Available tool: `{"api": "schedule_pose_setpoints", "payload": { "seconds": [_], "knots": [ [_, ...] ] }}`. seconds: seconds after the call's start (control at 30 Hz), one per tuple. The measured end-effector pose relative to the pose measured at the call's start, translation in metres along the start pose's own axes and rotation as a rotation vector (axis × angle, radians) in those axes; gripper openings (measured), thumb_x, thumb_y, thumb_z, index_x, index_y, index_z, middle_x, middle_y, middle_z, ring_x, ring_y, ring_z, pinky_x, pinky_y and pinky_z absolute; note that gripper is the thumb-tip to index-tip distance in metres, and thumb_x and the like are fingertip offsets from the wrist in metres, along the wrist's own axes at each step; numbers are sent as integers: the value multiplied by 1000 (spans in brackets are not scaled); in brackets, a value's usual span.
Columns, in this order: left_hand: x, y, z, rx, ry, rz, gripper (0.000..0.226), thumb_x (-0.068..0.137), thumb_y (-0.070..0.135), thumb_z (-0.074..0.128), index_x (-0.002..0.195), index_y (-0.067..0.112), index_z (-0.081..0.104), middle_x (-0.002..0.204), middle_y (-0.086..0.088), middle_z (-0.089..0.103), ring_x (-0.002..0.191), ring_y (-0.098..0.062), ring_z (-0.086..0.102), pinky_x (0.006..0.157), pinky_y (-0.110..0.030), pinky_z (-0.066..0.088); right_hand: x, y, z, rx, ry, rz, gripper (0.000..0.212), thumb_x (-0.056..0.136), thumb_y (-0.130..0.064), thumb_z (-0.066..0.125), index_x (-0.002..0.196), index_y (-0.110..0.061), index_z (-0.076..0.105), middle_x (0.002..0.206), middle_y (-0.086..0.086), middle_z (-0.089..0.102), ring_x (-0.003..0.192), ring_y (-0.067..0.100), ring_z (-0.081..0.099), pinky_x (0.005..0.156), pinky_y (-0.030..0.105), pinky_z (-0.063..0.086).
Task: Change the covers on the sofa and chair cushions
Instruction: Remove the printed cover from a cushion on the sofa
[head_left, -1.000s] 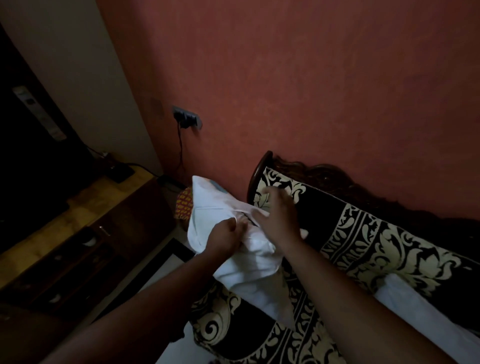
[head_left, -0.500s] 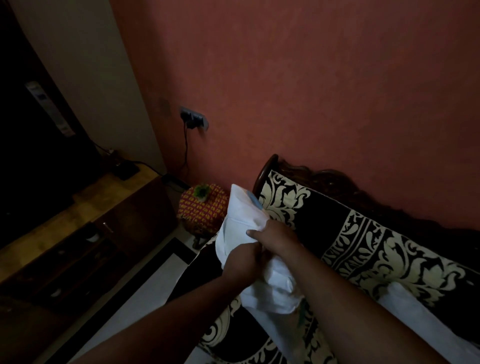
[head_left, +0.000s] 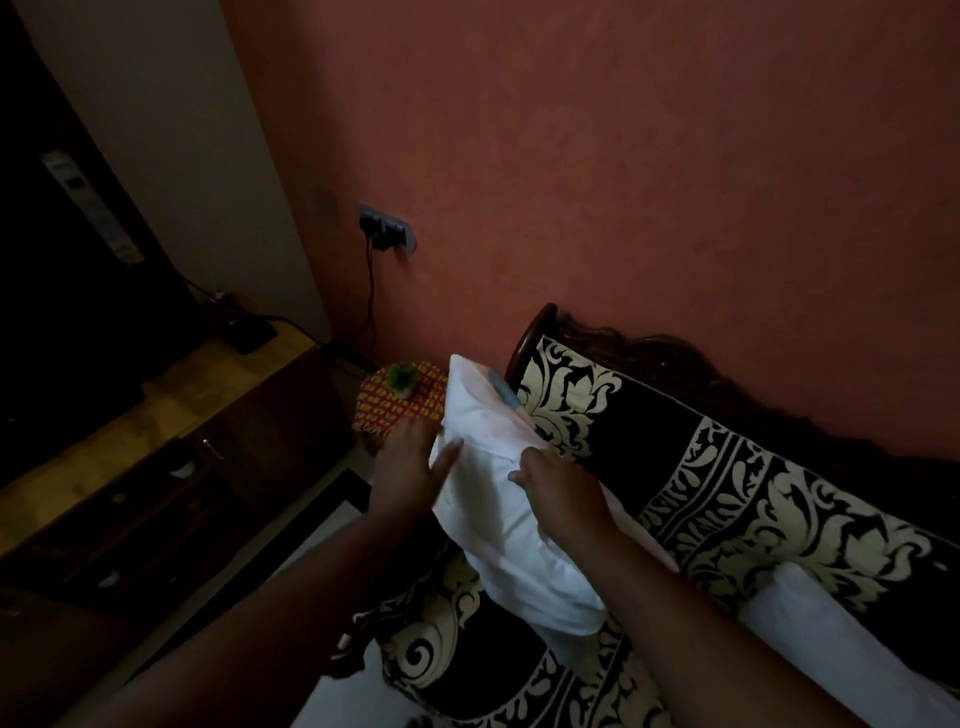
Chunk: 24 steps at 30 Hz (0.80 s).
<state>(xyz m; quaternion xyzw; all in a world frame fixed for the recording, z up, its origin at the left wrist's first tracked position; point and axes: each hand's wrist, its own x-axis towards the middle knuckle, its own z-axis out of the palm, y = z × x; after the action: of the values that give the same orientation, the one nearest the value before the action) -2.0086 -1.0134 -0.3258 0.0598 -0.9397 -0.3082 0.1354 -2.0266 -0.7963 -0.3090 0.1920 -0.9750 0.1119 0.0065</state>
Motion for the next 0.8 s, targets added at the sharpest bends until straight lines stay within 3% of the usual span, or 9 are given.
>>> {"api": "schedule_pose_setpoints", "payload": {
  "seconds": [0.1,0.17,0.23,0.37,0.47,0.53,0.6,0.7,0.8],
  "knots": [
    [38,-5,-4,-8,-93,-202,87,83,75,61,146,17,44,148,-10,44,137,-29,42,109,-49,41,-5,5,0,-52,229,-171,28,94,-41,65,81,-23,47,76,-5,59,67,15,63,50,25,36],
    [53,-9,-2,-212,-150,-164,93,77,82,62,148,27,41,149,-1,50,138,-20,46,115,-44,39,-3,11,-3,-65,356,-215,24,97,-44,58,86,-22,57,77,-6,62,68,12,64,48,24,39],
    [57,-7,-3,-372,-168,-145,79,76,76,70,141,37,46,139,11,58,130,-10,53,111,-39,43,0,20,-9,-59,425,-233,30,100,-45,46,98,-20,63,85,-5,66,76,13,66,53,28,49],
    [60,6,-4,-341,-10,-68,54,84,51,76,126,23,58,120,5,63,114,-13,58,99,-34,46,-2,40,-13,-85,508,-220,41,102,-45,43,109,-16,71,97,-5,72,85,12,70,61,26,53],
    [58,14,-2,-626,-191,-191,61,81,50,77,129,20,53,123,6,64,118,-13,61,99,-31,48,-4,48,-14,24,498,-211,47,107,-47,35,113,-17,71,107,-4,74,94,12,71,67,28,59],
    [53,19,2,-709,-252,-214,62,85,46,78,133,17,51,126,5,64,117,-5,61,97,-22,49,-1,50,-20,139,444,-108,36,105,-44,44,112,-20,69,106,-4,74,94,17,71,68,35,60],
    [47,31,6,-669,-198,-192,43,93,34,74,128,17,55,117,9,66,105,8,60,87,-14,46,1,51,-24,199,393,22,24,102,-40,51,109,-22,65,102,-2,73,92,23,70,70,39,57],
    [38,47,18,-657,-88,-192,25,97,31,68,117,19,60,107,7,68,98,-2,62,83,-23,43,4,54,-25,232,365,118,24,104,-38,46,106,-18,57,96,2,69,87,28,66,67,40,51],
    [31,63,23,-772,-25,-201,20,99,30,64,116,19,61,106,5,68,98,-2,63,84,-24,45,3,54,-26,325,413,143,30,104,-43,39,102,-16,52,94,4,67,84,27,64,66,39,50]
  ]
}}
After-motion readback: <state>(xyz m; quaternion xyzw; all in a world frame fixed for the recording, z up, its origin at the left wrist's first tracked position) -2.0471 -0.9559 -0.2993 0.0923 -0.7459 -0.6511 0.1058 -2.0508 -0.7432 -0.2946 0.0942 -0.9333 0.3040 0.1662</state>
